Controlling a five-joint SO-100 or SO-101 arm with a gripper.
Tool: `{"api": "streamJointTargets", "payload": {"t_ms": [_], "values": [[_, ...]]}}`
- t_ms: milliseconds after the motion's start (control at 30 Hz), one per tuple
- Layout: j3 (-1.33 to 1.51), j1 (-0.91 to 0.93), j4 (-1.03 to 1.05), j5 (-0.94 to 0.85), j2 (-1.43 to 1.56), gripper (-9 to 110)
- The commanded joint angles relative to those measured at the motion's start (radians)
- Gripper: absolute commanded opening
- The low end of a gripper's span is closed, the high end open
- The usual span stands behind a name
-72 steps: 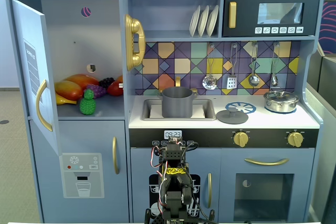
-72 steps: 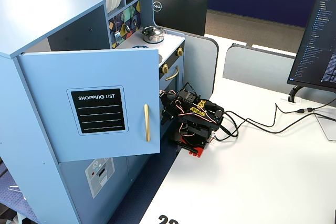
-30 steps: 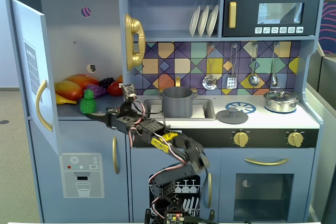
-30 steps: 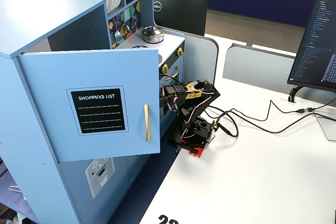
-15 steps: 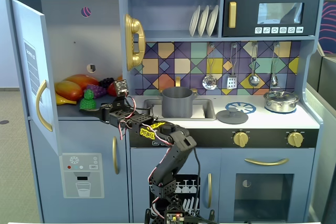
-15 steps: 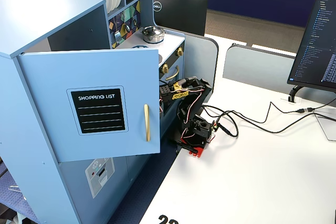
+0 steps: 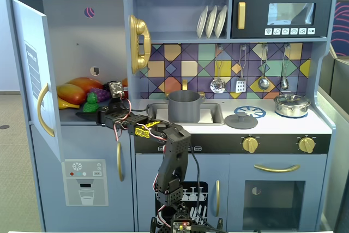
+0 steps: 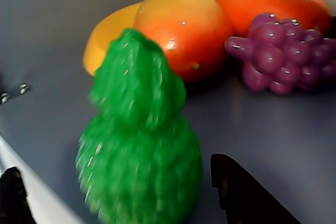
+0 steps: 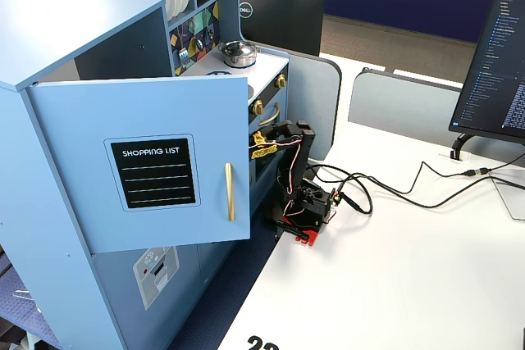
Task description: Pick up the green pineapple from the left cabinet and place it in the gray recipient
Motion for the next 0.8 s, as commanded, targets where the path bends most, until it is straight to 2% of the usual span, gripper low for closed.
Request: {"api": "streamJointTargets", "payload": {"t_ms": [0, 67, 100, 267, 500, 600, 767], "values": [[-0.153, -0.015, -0.051, -0.020, -0.044, 17], [-0.184, -0.031, -0.049, -0.092, -0.058, 2], [-0.186, -0.038, -0.057, -0.120, -0.054, 0], [-0.034, -0.117, -0.018, -0.207, 0.170, 0], [0.351, -0.218, 0.049, -0.264, 0.805, 0], [0.454, -0.106, 0.020, -0.273, 1.025, 0], [0.472, 0.284, 0.101, -0.167, 1.230, 0]]}}
